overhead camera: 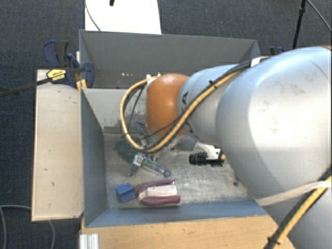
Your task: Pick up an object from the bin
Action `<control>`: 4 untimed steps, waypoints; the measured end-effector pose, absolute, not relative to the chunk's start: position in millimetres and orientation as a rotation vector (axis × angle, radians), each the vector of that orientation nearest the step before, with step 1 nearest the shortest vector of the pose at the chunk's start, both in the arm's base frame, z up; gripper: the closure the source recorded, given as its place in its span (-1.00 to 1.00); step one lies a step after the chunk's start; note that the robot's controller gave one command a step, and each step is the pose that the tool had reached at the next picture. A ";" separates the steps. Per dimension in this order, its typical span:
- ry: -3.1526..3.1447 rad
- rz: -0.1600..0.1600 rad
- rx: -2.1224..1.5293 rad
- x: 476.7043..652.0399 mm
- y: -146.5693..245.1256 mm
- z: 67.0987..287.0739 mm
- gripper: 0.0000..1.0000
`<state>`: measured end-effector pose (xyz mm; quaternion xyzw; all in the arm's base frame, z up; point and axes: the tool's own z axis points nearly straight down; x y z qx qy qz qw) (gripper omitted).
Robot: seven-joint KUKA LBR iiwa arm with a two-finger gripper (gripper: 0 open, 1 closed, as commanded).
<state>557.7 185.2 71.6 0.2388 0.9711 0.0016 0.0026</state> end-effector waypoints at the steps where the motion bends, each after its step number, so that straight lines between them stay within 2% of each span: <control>1: 3.042 0.008 0.752 559.0 185.2 72.6 1.00; 2: 3.046 0.005 0.755 559.8 185.2 93.9 1.00; 3: 3.045 0.007 0.747 561.6 185.5 158.7 1.00; 4: 3.049 0.005 0.740 562.6 185.5 182.2 1.00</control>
Offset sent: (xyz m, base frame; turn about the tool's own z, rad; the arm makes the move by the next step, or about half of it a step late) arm 0.0000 0.0000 0.0000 0.0000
